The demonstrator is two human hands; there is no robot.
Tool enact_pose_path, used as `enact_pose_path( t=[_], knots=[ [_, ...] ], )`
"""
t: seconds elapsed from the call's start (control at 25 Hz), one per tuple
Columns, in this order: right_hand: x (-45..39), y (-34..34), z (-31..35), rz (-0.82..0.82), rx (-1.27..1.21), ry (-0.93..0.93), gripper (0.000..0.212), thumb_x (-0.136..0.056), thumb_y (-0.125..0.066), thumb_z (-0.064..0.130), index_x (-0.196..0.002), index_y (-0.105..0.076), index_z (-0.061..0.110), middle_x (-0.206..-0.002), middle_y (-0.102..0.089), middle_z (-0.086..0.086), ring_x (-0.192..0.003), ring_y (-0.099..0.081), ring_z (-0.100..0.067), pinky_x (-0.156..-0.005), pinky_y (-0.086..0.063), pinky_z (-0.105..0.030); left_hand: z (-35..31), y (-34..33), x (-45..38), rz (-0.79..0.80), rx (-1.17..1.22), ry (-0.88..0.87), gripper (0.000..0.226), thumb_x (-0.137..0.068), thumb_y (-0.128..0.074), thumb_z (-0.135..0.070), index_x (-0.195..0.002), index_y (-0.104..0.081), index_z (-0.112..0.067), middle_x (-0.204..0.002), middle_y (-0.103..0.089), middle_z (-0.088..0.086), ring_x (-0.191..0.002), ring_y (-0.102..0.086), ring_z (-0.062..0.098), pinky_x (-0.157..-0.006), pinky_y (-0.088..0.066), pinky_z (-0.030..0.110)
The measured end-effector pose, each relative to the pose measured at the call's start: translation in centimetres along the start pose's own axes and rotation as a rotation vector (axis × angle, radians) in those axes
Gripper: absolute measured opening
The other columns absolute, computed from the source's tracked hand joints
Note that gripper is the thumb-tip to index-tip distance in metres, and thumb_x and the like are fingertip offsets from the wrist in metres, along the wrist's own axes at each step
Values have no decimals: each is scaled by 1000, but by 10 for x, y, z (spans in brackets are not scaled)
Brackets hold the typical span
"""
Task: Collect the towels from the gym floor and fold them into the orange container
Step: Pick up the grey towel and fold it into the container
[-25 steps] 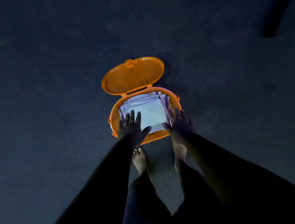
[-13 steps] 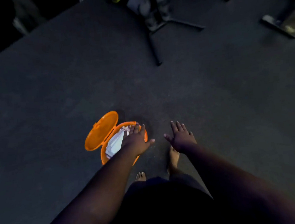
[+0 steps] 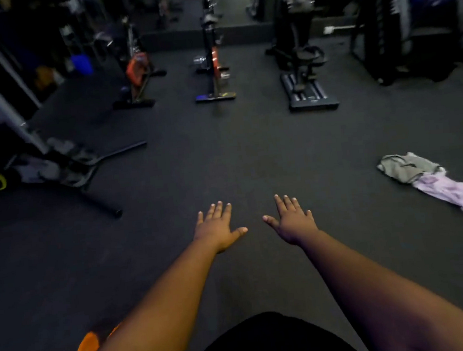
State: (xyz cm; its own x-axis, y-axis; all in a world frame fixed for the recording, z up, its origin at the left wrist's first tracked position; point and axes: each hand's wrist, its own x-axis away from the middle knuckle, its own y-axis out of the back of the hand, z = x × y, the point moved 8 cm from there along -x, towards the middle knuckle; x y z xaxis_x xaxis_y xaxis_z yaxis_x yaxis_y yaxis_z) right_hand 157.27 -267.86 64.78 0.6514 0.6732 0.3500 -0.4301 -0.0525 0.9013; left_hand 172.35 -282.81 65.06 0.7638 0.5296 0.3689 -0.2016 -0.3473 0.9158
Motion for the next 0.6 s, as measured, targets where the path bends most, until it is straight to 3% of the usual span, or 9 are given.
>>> enact_pose_path(
  t=[0.28, 0.6],
  knots=[
    [19, 95, -226, -142, -69, -226, 89, -93, -26, 78, -162, 2, 30, -170, 3, 2, -157, 5, -21, -122, -11, -60, -238, 36, -79, -51, -67, -246, 100, -91, -36, -81, -164, 2, -24, -172, 4, 2, -158, 1, 22, -127, -3, 51],
    [18, 146, -400, -188, -161, -469, 87, -93, -26, 78, -162, 2, 31, -170, 5, 3, -156, 7, -20, -122, -9, -60, -428, 41, -160, 8, -171, -494, 100, -90, -35, -81, -164, 3, -24, -172, 4, 3, -158, 1, 23, -127, -4, 53]
  ],
)
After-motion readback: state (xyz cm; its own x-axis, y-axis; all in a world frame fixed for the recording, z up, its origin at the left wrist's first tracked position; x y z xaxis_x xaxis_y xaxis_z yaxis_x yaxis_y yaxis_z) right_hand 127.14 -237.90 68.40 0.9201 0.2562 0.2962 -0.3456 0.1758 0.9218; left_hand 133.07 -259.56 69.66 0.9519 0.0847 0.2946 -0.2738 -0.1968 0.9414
